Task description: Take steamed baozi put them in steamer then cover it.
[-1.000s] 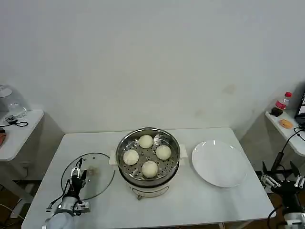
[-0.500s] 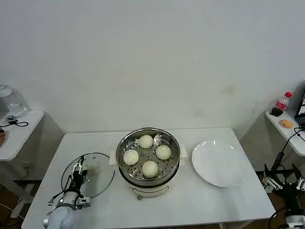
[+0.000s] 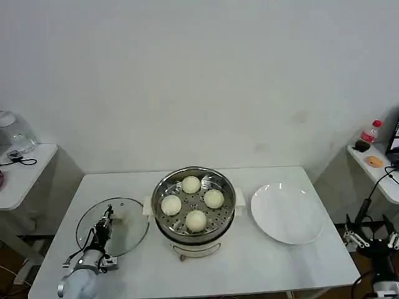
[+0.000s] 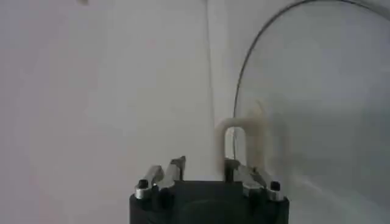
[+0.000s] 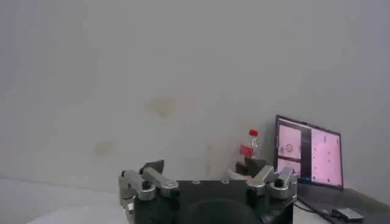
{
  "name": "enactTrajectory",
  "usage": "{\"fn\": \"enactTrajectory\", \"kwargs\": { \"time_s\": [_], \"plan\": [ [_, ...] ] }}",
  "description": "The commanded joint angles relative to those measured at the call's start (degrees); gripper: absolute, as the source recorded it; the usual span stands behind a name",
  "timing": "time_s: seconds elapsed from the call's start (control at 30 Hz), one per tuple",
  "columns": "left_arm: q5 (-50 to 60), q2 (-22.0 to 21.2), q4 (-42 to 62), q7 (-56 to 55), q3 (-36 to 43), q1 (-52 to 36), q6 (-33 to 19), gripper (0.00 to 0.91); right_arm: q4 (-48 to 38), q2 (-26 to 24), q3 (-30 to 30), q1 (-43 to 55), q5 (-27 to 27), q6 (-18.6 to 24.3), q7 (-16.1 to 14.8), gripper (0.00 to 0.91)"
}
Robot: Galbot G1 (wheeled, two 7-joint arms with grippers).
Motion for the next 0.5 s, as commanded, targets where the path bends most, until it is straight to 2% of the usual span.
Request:
{"fn": "enactTrajectory", "kwargs": {
  "time_s": [0.03,0.23,0.5],
  "plan": [
    [3.0,-1.3,-3.0,-4.2,-3.4,1.9,-1.1,0.000,0.1,0.1,-0.7,0.1,-0.3,0.1,0.0,0.907],
    [1.7,-1.2,-12.1,-3.9,-6.3,7.3,-0.4,0.000,0.5,0.2,-1.7,0.2,-0.7,0.2,0.0,0.907],
    [-2.0,3.4,-26.4,3.2,-11.6,12.9,3.3,0.000,0.4,-0.1,-2.9,0.3,-2.0,0.4,-1.3,0.907]
  ]
}}
